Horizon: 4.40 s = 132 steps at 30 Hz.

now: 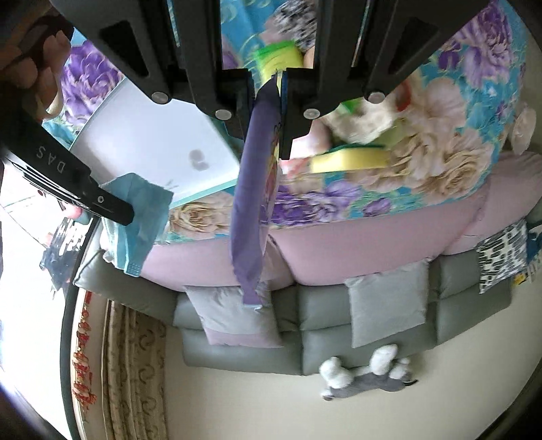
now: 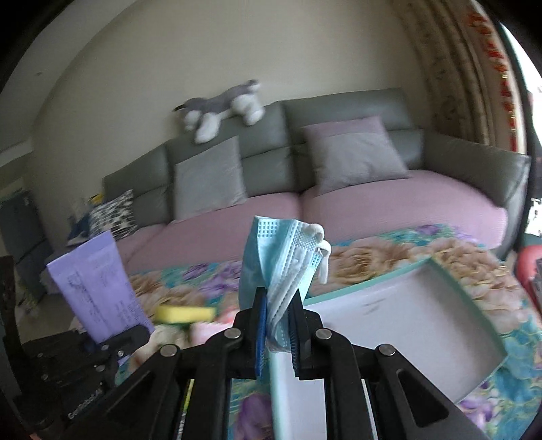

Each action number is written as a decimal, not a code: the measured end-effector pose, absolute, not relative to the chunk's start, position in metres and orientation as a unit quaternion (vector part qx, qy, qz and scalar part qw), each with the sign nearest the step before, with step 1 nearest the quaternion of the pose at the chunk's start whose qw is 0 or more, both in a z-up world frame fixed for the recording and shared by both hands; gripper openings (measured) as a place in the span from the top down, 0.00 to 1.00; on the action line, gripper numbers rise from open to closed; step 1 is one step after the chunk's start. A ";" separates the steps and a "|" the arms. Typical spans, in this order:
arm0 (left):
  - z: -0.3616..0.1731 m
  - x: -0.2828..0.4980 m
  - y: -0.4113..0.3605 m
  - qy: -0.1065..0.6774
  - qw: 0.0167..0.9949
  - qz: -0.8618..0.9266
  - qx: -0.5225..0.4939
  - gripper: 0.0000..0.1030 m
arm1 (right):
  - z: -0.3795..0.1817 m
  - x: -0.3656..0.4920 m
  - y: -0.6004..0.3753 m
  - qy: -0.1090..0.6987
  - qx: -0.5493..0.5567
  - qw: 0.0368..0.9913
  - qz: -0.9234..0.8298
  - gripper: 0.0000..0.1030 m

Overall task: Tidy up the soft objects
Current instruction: 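Lift and carry the wipes pack and mask with both grippers over the teal tray, then open both grippers to drop the wipes pack and mask into the tray, then move both open grippers back toward the pile of soft items, then grasp the green tissue pack with the right gripper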

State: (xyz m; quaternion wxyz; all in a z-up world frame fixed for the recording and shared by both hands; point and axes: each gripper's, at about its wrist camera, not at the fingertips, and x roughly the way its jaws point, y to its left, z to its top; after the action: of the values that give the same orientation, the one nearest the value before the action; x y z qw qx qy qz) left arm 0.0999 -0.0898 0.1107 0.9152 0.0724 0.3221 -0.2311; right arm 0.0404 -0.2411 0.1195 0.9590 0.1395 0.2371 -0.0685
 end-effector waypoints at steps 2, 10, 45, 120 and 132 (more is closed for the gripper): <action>0.106 0.106 -0.106 0.333 0.909 -0.243 0.068 0.89 | 0.116 0.040 -0.258 0.240 0.147 0.956 -0.085 0.88; 0.077 0.119 -0.170 0.375 0.881 -0.281 0.067 0.89 | 0.087 0.035 -0.320 0.262 0.177 0.938 -0.145 0.88; 0.023 0.147 -0.246 0.447 0.855 -0.241 0.101 0.56 | 0.038 0.044 -0.362 0.346 0.206 0.894 -0.198 0.83; 0.038 0.105 0.062 0.442 0.895 0.016 -0.062 0.05 | 0.033 0.068 -0.133 0.437 0.104 0.893 0.020 0.05; 0.018 0.115 0.079 0.466 0.879 0.008 -0.097 0.05 | 0.001 0.093 -0.114 0.474 0.079 0.877 0.021 0.15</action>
State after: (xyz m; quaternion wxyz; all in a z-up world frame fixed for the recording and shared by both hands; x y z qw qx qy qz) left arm 0.1151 0.0785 0.0177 0.8792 -0.0969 0.4665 0.0079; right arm 0.0931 -0.1137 0.0014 0.8768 0.0791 0.4739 0.0214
